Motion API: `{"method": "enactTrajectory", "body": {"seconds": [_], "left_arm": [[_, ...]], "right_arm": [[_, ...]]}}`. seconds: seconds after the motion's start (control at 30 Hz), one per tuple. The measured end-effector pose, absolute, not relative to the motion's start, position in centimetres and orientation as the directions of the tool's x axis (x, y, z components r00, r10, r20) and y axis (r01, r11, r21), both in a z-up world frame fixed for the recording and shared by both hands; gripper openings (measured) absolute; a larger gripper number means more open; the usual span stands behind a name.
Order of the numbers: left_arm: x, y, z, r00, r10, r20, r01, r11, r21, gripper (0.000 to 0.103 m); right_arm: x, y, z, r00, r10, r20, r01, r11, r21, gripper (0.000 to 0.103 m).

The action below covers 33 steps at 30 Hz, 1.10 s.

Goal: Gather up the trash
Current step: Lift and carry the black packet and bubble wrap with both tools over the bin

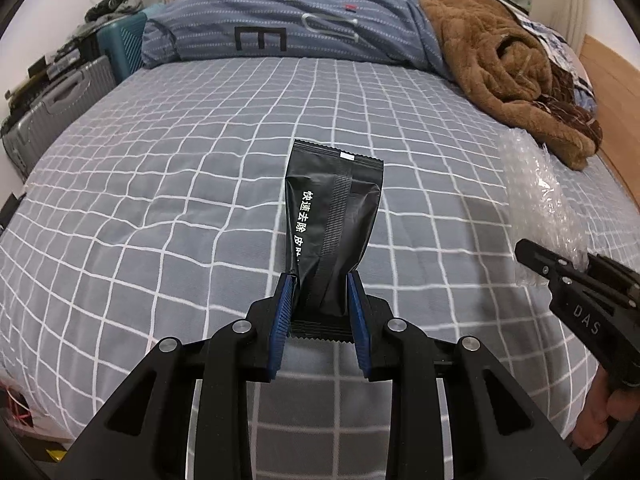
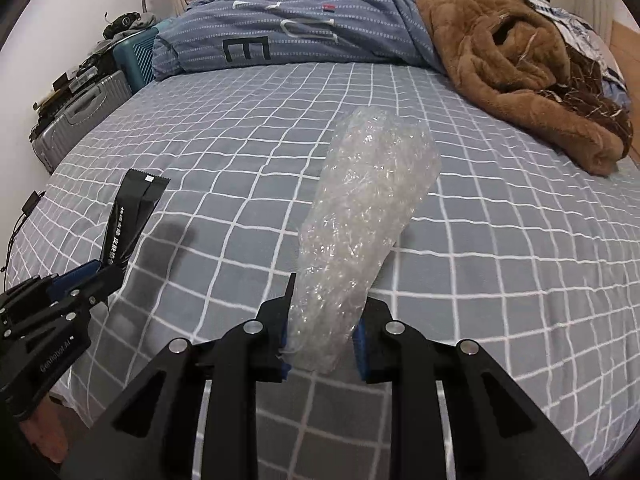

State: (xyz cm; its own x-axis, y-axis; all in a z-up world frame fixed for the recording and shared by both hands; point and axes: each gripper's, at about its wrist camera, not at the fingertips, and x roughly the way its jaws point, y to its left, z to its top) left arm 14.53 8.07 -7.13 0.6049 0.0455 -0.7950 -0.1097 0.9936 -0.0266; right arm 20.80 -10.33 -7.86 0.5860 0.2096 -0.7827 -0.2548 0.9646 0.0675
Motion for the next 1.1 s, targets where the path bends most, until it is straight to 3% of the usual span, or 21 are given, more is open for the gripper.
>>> {"method": "enactTrajectory", "body": {"seconds": [0.47, 1.1], "left_arm": [[8.2, 4.9, -5.3, 0.617, 0.009, -0.787, -0.047, 0.999, -0.025, 0.028], [2.1, 1.9, -3.9, 0.63, -0.011, -0.777, -0.02, 0.999, -0.031, 0.028]], "right_arm": [[14.5, -13.2, -4.7, 0.643, 0.159, -0.749, -0.244, 0.97, -0.003, 0.022], [8.0, -14.5, -2.1, 0.66, 0.18, -0.729, -0.248, 0.969, 0.014, 0.023]]}}
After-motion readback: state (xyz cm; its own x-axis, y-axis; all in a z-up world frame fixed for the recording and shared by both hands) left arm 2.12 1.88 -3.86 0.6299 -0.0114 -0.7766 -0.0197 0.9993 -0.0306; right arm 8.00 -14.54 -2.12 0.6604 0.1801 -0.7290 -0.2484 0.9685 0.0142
